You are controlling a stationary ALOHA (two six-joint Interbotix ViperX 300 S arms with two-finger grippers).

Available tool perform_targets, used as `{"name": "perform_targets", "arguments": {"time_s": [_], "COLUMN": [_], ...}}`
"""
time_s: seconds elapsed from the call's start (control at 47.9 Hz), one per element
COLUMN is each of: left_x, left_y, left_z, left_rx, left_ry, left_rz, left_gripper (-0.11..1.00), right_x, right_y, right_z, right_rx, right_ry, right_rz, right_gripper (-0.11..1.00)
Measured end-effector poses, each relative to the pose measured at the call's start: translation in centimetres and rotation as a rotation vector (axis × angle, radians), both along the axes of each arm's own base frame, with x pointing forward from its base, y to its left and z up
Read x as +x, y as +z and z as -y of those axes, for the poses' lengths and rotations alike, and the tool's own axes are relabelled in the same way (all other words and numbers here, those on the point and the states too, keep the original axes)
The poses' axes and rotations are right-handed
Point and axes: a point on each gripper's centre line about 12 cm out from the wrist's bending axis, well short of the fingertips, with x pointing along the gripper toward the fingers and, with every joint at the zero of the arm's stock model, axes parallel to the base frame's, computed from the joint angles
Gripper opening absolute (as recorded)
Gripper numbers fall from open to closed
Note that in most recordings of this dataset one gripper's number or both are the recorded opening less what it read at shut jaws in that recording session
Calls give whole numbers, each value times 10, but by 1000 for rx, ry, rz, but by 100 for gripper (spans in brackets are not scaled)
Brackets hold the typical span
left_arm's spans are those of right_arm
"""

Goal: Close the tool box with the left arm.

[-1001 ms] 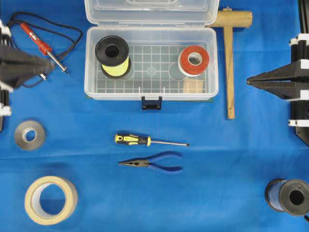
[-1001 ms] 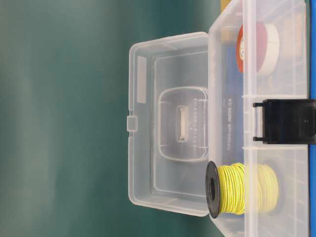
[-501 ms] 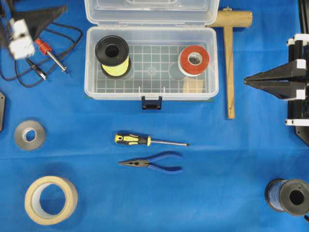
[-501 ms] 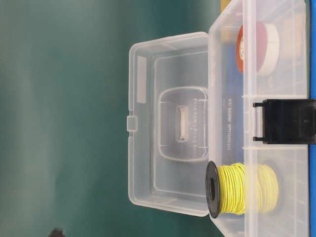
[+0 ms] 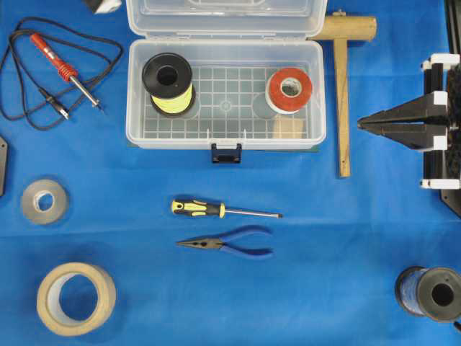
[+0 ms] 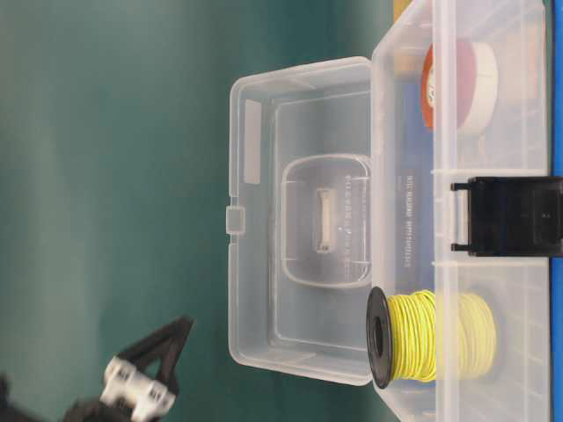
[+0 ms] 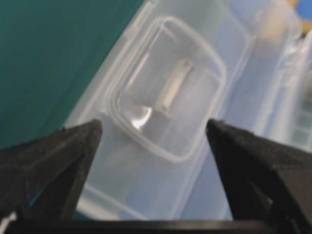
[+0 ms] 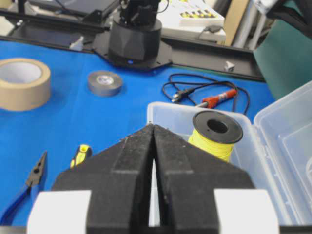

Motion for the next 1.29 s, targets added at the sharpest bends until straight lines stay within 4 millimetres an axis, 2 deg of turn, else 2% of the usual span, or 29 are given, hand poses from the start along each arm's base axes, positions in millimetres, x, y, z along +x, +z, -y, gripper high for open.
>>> {"name": "perform_targets", "arguments": {"time_s": [0.125, 0.292, 0.438, 0.605, 1.043, 1.294], "left_x": [19, 34, 45, 46, 44, 42], "left_y": [0, -7, -26, -43, -51, -37], "left_z": [-24, -47, -58, -65, -54, -34], "left_rx": [1, -15, -51, -83, -139, -151], "left_ry": [1, 13, 9, 17, -2, -24], "left_rz": [-56, -104, -163, -205, -273, -266], "left_gripper": [93, 93, 93, 93, 93, 93], "right_x": [1, 3, 5, 6, 7, 7], "right_y": [-1, -5, -8, -11, -11, -12], "right_z": [0, 0, 1, 5, 6, 6], "right_rx": [0, 1, 1, 2, 2, 3], "right_ry": [0, 0, -6, -21, -26, -25], "right_rz": [-5, -21, -37, -48, -51, -54], "right_gripper": [0, 0, 0, 0, 0, 0]}}
